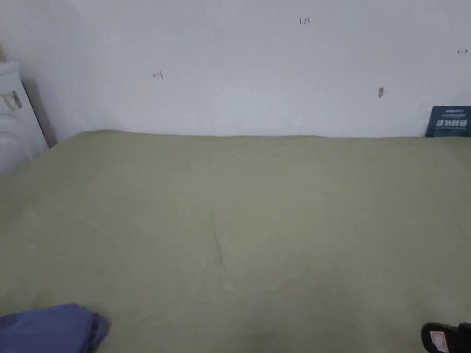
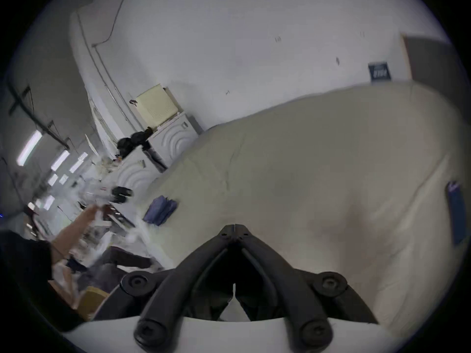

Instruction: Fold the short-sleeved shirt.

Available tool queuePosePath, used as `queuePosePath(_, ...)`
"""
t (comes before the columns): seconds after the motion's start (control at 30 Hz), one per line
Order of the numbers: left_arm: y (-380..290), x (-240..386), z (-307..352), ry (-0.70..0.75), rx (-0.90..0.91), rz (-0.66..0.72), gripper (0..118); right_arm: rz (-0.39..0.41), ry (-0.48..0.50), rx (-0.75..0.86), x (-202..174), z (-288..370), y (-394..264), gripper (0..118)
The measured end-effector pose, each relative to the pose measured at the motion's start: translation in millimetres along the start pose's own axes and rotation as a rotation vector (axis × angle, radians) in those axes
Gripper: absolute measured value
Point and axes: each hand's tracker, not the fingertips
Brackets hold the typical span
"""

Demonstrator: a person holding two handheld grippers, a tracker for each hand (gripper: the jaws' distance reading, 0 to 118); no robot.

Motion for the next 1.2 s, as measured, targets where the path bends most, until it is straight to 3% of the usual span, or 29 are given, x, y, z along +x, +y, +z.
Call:
queuePosePath(0.07, -14, 36, 43, -0.032, 0.17, -0.054, 105, 0.123, -0.128, 0.037, -12, 13, 11, 0)
queuePosePath(0.13, -34, 77, 76, -0.184, 0.264, -0.06, 104, 0.176, -0.195, 0.076, -20, 22, 21, 0)
queuePosePath(0.2, -63, 116, 97, -0.296, 0.388, -0.066, 102, 0.143, -0.159, 0.142, -20, 29, 28, 0)
queuePosePath(0.23, -75, 138, 107, -0.274, 0.452, -0.082, 94, 0.119, -0.119, 0.178, -17, 32, 30, 0)
queuePosePath(0.27, -92, 168, 120, -0.201, 0.537, -0.092, 78, 0.086, -0.102, 0.22, -15, 33, 31, 0)
queuePosePath(0.3, -107, 191, 130, -0.213, 0.617, -0.12, 50, 0.102, -0.133, 0.239, -15, 35, 33, 0)
queuePosePath(0.33, -119, 209, 137, -0.257, 0.662, -0.139, 10, 0.113, -0.174, 0.255, -16, 36, 35, 0)
queuePosePath(0.37, -128, 229, 143, -0.289, 0.68, -0.151, 6, 0.141, -0.237, 0.268, -20, 39, 37, 0)
queuePosePath(0.6, -176, 302, 152, -0.392, 0.709, -0.259, 2, 0.326, -0.545, 0.464, -57, 56, 16, 0)
queuePosePath(0.67, -180, 315, 152, -0.402, 0.697, -0.283, 2, 0.341, -0.608, 0.485, -63, 55, 12, 0)
queuePosePath(0.73, -181, 329, 150, -0.412, 0.684, -0.295, 2, 0.332, -0.599, 0.484, -63, 52, 14, 0)
queuePosePath(0.87, -177, 342, 143, -0.396, 0.702, -0.372, 2, 0.374, -0.676, 0.497, -58, 41, 23, 0)
queuePosePath(1.0, -169, 346, 135, -0.405, 0.66, -0.37, 9, 0.318, -0.693, 0.512, -51, 42, 30, 0)
queuePosePath(1.17, -163, 352, 130, -0.4, 0.627, -0.354, 9, 0.325, -0.701, 0.52, -51, 40, 35, 0)
queuePosePath(1.2, -162, 351, 130, -0.405, 0.633, -0.349, 14, 0.325, -0.69, 0.525, -52, 40, 36, 1)
